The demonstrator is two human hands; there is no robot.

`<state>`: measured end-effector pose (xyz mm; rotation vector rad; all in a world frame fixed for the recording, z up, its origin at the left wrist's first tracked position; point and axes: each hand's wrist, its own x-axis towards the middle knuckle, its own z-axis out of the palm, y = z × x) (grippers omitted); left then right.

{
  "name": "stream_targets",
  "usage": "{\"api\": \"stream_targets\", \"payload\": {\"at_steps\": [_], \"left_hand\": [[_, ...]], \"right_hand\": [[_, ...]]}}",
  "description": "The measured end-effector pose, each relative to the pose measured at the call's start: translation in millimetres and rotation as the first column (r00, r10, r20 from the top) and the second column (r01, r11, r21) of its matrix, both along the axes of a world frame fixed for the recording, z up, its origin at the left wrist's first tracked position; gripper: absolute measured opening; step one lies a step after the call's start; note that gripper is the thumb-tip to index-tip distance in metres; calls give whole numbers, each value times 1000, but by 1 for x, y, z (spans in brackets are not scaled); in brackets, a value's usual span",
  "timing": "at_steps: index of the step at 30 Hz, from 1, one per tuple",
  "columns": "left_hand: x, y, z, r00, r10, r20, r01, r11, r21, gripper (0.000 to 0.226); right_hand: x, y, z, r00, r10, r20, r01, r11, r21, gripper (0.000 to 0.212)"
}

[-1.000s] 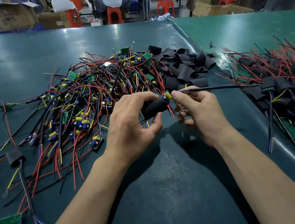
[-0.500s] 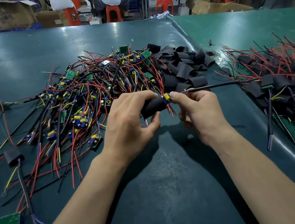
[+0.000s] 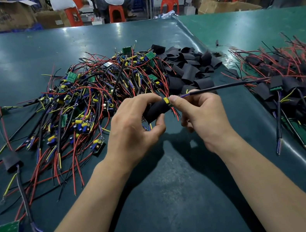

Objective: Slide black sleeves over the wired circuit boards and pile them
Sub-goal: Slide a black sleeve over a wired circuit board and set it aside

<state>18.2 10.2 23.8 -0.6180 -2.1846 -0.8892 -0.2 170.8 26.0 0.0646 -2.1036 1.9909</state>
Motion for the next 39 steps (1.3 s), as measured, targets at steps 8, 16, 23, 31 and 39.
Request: {"api": "stream_targets", "payload": {"at_steps": [8, 16, 23, 31, 39], "left_hand": [[-2, -2, -1, 1000, -15, 3, 15, 995, 95, 29], [-4, -3, -2, 982, -165, 90, 139, 961, 240, 29], [-4, -2, -4, 967, -226, 120, 172, 921, 350, 17], [-4, -3, -3, 967, -228, 112, 184, 934, 306, 13], [-3, 0, -3, 988, -152, 36, 146, 981, 131, 14]], "right_hand": [[3, 1, 1, 988, 56, -143, -53, 998, 23, 33], [3, 2, 4, 991, 18, -133, -23, 999, -32, 27], [5, 4, 8, 991, 66, -119, -75, 995, -72, 12], [5, 9, 12, 965, 253, -74, -260, 959, -117, 16], [4, 7, 11, 981, 146, -130, -156, 986, -65, 10]]}}
